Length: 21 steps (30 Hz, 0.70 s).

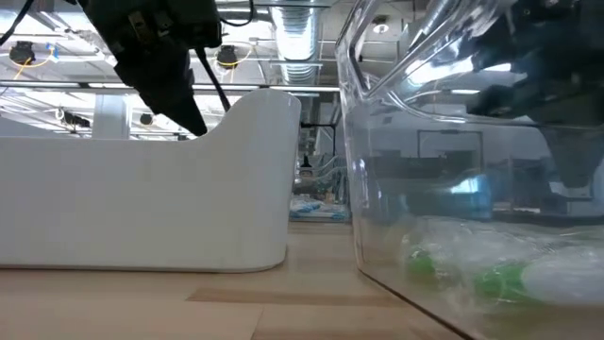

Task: Pick & Place Toothbrushes
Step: Adjust the bins

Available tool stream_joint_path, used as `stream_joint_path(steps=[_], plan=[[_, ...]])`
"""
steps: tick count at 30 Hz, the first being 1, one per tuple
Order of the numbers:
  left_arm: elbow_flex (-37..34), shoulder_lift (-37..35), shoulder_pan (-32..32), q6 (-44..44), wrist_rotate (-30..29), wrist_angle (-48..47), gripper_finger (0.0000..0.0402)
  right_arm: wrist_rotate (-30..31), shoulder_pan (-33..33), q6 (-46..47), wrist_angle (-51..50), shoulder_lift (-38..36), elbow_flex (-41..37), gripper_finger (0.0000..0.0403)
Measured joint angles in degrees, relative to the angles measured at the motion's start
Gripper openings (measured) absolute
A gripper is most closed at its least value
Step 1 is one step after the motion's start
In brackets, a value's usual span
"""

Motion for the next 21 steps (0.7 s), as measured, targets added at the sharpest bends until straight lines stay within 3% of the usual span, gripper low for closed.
stream_joint_path(steps=[21], plan=[[-0.1,1.4,0.0,-1.3,1.9,-4.4,0.0000,-7.3,1.8,2.6,5.5,0.0,0.0,0.0000]])
